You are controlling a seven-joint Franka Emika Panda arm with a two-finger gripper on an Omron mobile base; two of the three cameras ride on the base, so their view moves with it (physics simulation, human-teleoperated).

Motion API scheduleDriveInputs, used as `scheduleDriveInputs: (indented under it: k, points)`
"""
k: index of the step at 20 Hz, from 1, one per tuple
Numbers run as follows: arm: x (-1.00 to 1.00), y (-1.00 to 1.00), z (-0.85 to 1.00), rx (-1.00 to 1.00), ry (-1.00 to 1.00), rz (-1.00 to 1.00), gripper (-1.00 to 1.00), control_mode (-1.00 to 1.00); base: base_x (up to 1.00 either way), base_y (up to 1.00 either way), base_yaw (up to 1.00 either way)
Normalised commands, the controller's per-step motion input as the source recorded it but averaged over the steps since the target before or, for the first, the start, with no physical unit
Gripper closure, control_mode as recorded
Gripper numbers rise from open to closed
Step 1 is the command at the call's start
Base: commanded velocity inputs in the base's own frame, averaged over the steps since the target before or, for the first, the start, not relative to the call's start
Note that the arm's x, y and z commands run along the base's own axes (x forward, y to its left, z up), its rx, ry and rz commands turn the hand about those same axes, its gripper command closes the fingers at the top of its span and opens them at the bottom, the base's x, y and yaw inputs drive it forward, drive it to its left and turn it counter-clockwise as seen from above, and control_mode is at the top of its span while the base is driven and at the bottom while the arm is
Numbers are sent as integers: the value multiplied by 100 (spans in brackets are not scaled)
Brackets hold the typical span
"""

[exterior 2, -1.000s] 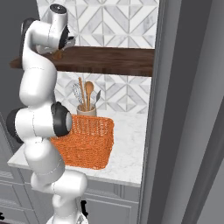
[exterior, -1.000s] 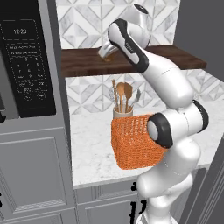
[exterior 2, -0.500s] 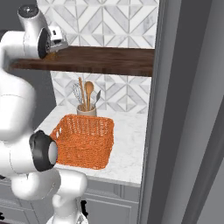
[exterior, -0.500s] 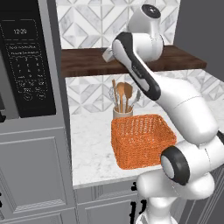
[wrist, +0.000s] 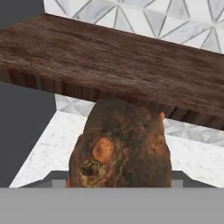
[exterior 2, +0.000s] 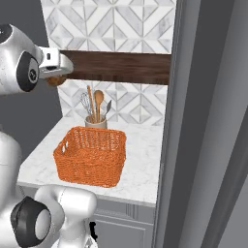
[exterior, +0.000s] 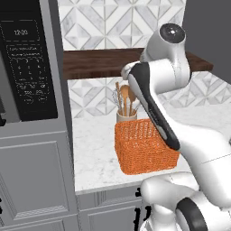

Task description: Open the cabinet, pick up the bread from the cabinet and place it in the basket. Then move the basket to the dining counter.

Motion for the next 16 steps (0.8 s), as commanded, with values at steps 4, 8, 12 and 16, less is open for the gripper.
scheduleDriveInputs:
  k: [4, 8, 12, 16]
  points:
    - [-100, -51, -47, 0, 4, -22, 100, -100, 0, 0, 0]
    - [-65, -24, -62, 0, 16, -11, 100, -100, 0, 0, 0]
    - [-18, -9, -71, 0, 26, -5, 100, -100, 0, 0, 0]
    - [20, 0, -79, 1, 21, 0, 100, -100, 0, 0, 0]
